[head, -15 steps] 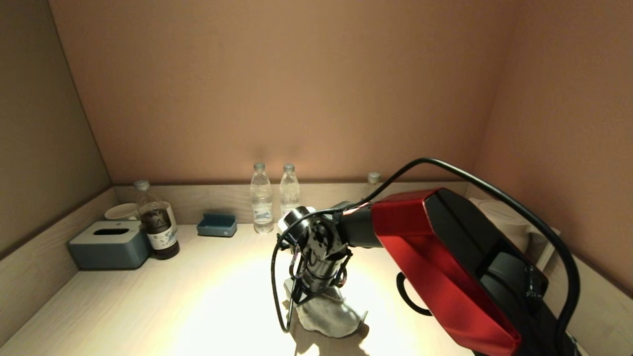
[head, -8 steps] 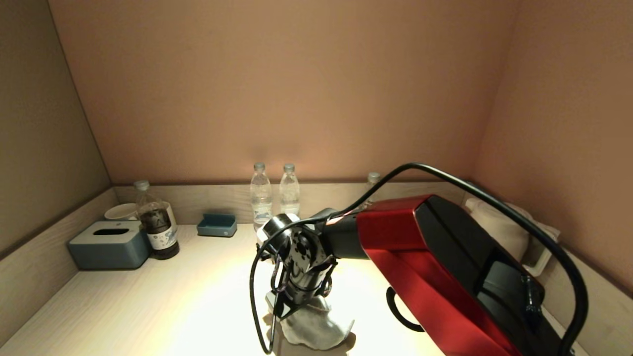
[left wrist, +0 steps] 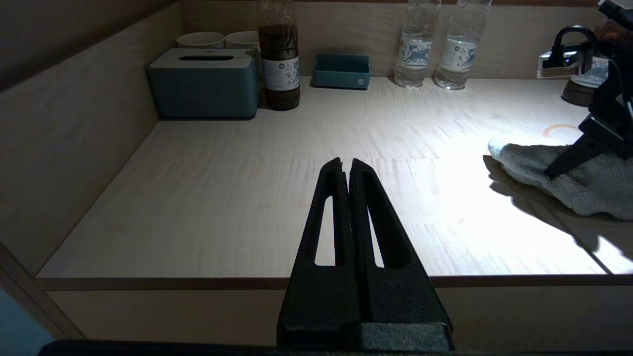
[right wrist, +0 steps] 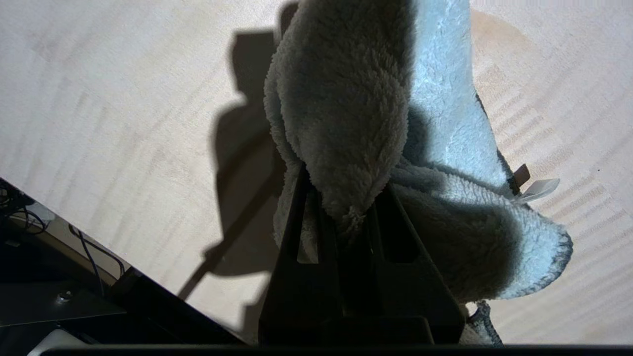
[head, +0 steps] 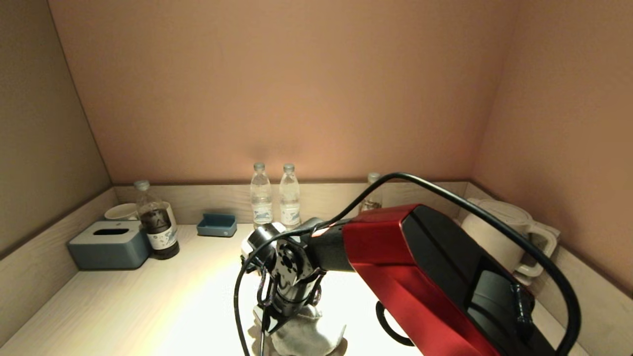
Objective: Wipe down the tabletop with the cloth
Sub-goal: Sweep the stains on the table
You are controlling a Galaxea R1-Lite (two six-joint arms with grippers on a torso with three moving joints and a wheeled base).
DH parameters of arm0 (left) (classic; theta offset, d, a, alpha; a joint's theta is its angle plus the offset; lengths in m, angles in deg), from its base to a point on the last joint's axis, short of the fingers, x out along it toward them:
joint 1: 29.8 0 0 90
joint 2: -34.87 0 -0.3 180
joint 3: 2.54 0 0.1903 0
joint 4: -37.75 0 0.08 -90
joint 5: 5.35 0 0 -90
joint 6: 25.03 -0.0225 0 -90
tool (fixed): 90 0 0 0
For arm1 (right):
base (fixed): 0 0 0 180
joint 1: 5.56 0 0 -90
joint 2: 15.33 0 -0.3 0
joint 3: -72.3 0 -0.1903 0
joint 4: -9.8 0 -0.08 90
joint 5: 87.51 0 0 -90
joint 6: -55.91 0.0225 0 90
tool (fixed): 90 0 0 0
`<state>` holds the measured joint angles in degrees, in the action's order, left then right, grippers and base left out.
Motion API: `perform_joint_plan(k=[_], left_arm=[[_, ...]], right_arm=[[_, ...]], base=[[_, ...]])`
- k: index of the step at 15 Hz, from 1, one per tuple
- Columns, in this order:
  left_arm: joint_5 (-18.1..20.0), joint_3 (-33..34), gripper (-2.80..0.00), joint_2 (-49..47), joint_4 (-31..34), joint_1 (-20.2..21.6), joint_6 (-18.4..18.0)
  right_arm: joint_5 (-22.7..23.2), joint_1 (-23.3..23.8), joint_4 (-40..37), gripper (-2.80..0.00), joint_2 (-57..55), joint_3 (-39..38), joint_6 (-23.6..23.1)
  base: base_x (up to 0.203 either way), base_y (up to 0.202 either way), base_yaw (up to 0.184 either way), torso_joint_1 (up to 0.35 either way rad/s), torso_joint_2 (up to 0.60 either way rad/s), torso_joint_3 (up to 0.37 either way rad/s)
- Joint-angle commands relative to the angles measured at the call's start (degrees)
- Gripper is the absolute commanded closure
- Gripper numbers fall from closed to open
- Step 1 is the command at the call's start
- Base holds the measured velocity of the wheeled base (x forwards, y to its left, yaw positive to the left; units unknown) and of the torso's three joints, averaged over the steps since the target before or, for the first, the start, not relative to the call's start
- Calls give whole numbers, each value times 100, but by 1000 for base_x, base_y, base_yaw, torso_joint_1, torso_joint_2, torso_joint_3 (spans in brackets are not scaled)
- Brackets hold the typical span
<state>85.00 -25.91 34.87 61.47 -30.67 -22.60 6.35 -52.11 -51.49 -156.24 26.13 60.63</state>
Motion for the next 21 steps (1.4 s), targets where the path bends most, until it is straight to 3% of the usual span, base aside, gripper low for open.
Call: perform_joint_plan(k=[1, 6, 13, 21], left_arm=[[0, 0, 0, 0, 0, 0, 4], [0, 0, 0, 0, 0, 0, 4], [0, 0, 0, 0, 0, 0, 4], [0, 0, 0, 0, 0, 0, 4]], right_arm=[[-32, -6, 203, 0, -134, 10, -159], [-143, 28, 389, 0, -352, 28, -499], [-174, 155, 418, 0, -420, 37, -613], [-174, 905, 306, 0, -332, 23, -617]], base=[[0, 0, 0, 0, 0, 0], [0, 0, 0, 0, 0, 0], [0, 0, 0, 0, 0, 0], [0, 0, 0, 0, 0, 0]])
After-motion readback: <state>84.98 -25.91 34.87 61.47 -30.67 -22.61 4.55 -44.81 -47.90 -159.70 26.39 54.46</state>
